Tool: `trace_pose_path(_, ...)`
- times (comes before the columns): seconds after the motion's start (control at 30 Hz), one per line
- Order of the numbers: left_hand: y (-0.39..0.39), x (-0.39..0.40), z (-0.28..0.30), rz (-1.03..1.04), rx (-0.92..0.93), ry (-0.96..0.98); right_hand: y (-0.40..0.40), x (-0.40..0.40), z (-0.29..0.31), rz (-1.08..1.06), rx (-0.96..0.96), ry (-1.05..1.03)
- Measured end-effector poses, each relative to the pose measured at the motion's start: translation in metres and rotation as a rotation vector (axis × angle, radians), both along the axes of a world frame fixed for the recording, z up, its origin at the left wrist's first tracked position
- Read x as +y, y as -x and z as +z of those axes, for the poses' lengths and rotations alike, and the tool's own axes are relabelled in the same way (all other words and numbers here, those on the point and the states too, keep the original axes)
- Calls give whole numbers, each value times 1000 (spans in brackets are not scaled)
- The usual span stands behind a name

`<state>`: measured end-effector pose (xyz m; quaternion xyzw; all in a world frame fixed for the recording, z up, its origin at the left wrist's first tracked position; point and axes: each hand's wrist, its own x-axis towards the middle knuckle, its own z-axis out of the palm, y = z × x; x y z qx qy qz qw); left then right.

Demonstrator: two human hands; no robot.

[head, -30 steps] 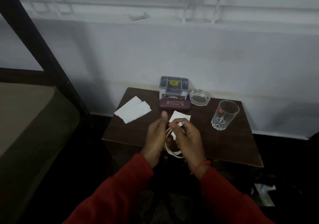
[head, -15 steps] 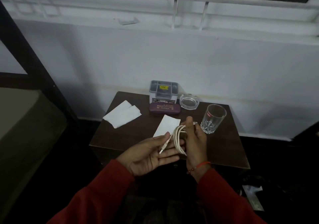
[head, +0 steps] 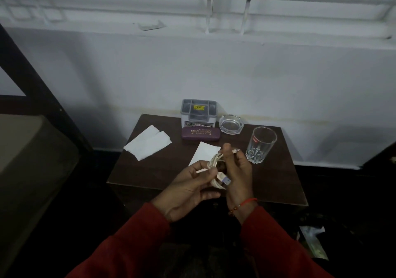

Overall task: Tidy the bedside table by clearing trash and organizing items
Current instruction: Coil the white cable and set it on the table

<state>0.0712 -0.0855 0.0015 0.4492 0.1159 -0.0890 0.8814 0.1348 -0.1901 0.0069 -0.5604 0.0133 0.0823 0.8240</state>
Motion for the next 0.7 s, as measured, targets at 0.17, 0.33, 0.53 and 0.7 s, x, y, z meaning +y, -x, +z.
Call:
trace_pose_path(0.17,-6,14,-1,271,-55,-585,-4,-6,6,70,-28,55)
trace_pose_path(0.33,-3,23,-2,395,-97,-1052,0,-5,3,199,-61,56)
trace_pose_path(0.53,-2,28,0,474,-211,-993,-2,-9,8,301,-110,-3)
trace_pose_path(0.7,3,21,0,492,-325,-1137,-4,-10,8,272,-92,0)
